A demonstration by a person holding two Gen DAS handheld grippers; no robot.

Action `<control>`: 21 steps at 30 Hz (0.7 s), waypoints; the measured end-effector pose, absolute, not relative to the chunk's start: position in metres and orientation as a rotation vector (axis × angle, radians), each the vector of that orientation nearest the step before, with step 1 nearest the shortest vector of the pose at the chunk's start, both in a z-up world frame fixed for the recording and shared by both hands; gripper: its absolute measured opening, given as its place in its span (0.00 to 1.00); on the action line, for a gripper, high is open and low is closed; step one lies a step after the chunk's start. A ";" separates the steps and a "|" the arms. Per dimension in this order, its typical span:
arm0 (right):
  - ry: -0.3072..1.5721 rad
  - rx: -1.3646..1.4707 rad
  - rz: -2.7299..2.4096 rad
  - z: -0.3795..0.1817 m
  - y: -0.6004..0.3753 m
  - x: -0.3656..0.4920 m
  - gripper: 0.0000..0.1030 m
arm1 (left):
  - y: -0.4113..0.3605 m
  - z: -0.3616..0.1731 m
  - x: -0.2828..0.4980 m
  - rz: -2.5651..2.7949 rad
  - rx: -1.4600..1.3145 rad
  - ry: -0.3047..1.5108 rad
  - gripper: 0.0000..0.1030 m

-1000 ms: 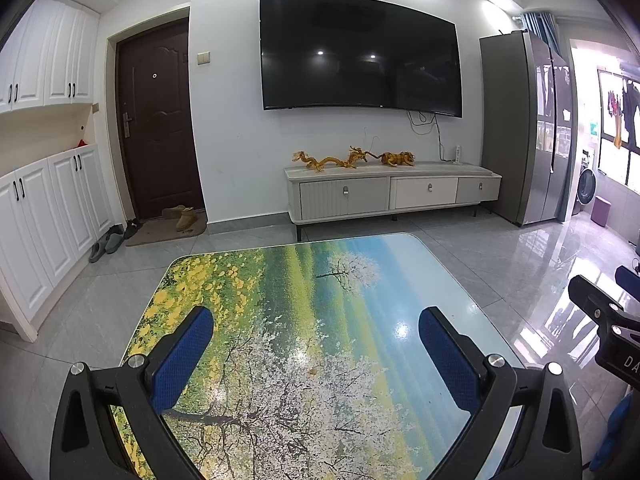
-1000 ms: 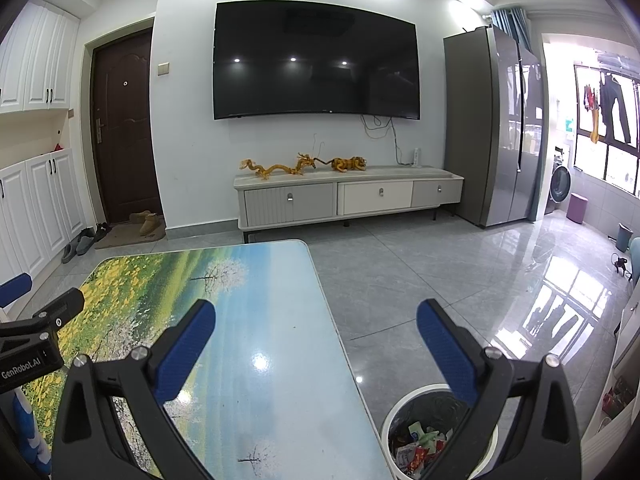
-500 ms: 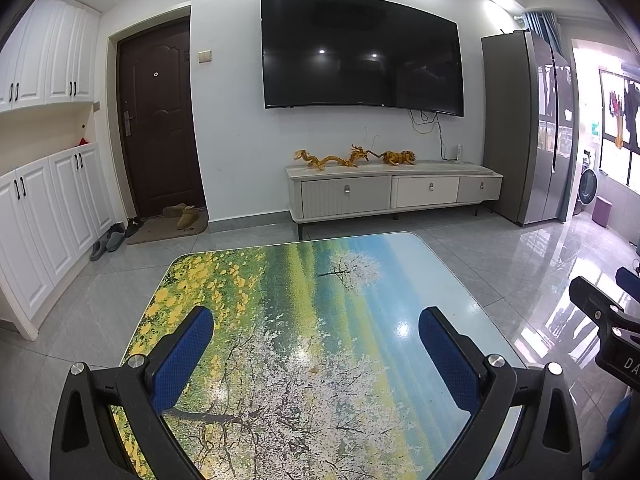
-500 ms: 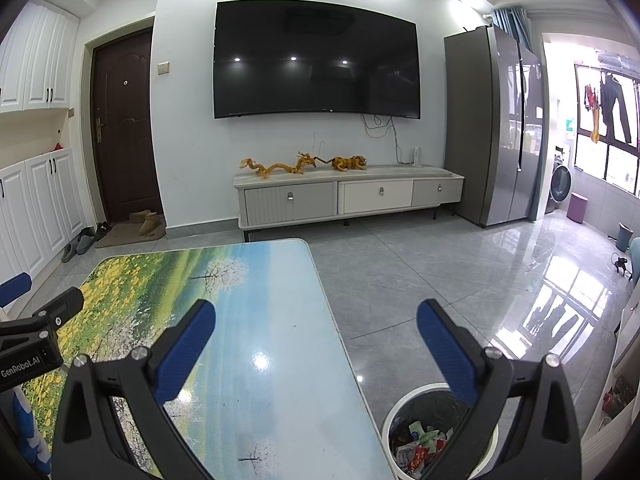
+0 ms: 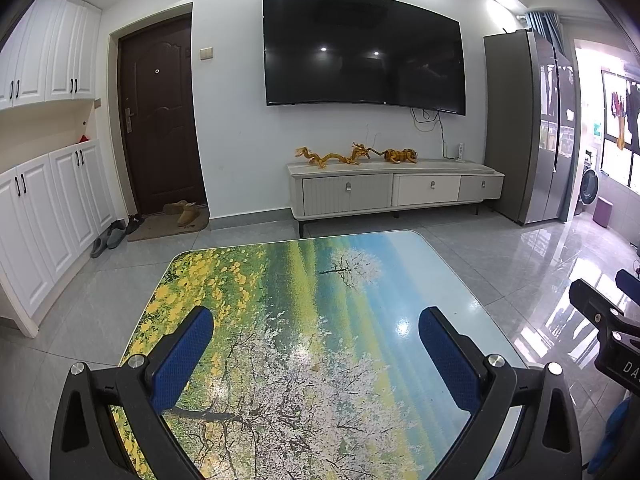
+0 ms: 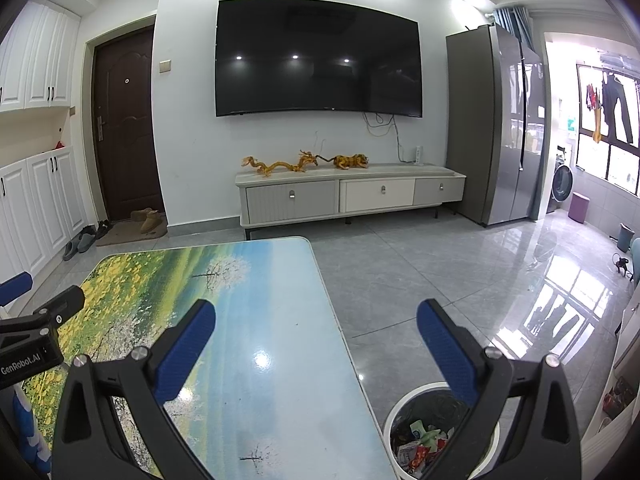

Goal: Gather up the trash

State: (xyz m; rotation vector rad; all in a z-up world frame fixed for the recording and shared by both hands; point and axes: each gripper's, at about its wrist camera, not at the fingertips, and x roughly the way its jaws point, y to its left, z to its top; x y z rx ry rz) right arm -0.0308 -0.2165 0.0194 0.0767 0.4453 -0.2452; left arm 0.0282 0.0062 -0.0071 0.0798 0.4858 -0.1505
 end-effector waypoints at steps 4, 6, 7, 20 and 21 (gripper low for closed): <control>0.445 0.077 -0.245 0.020 -0.216 -0.031 0.98 | 0.006 -0.008 0.028 -0.149 0.082 0.486 1.00; 0.446 0.078 -0.245 0.020 -0.216 -0.031 0.98 | 0.006 -0.009 0.027 -0.147 0.082 0.486 1.00; 0.446 0.078 -0.245 0.020 -0.216 -0.031 0.98 | 0.006 -0.009 0.028 -0.147 0.082 0.486 1.00; 0.453 0.078 -0.242 0.016 -0.214 -0.027 0.98 | 0.003 -0.010 0.025 -0.126 0.088 0.485 1.00; 0.454 0.078 -0.242 0.015 -0.214 -0.027 0.98 | 0.003 -0.011 0.024 -0.125 0.088 0.485 1.00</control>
